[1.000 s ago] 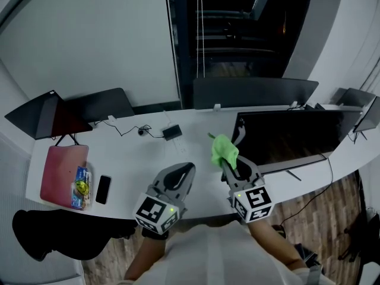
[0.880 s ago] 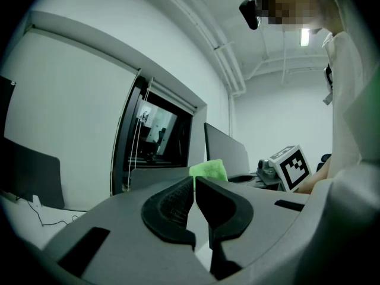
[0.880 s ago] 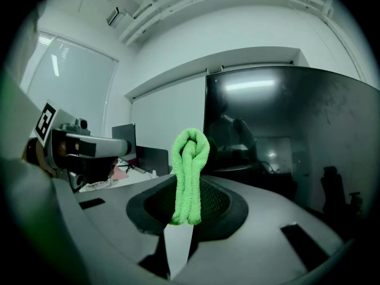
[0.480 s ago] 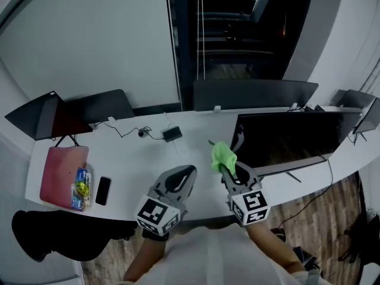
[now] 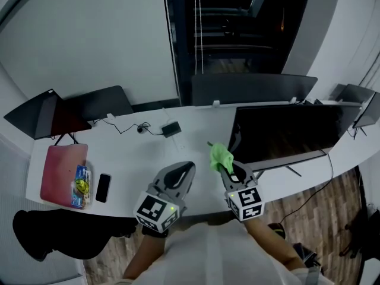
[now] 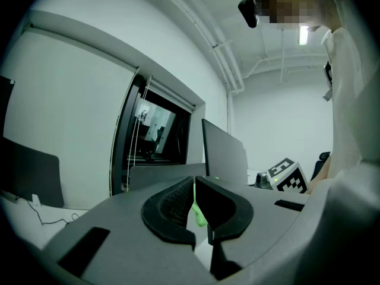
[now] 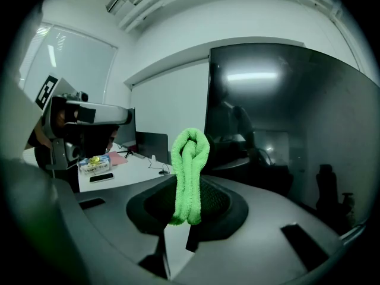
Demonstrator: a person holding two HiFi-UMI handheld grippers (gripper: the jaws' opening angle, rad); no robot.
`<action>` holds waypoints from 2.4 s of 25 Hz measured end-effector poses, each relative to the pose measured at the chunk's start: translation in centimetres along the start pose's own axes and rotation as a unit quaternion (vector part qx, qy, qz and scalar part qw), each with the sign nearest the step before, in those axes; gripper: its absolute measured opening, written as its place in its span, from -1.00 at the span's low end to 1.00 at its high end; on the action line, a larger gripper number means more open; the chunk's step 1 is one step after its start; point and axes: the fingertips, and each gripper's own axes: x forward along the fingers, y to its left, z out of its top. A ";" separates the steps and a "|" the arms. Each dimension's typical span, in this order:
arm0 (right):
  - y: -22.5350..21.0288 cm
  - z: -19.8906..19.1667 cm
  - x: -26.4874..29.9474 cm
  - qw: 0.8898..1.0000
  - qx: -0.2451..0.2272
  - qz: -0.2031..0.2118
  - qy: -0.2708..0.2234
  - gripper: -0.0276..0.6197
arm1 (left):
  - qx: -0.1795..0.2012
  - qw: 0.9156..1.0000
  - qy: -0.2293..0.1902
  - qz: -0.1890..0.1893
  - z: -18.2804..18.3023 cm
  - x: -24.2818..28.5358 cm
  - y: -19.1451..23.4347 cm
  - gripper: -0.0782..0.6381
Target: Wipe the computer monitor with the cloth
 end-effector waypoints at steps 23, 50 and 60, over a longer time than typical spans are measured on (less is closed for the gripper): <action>0.5 -4.4 0.7 0.999 0.003 -0.001 0.044 -0.70 | 0.003 1.000 0.014 -0.007 -0.7 -0.1 -0.6 -0.71; 1.5 -10.0 1.2 0.993 -0.002 0.015 0.115 -0.70 | 0.004 1.000 0.023 -0.011 -1.6 -0.1 -1.0 -0.71; 1.7 -11.4 1.5 0.990 -0.010 0.024 0.137 -0.70 | 0.003 1.000 0.024 -0.012 -1.5 0.1 -1.1 -0.71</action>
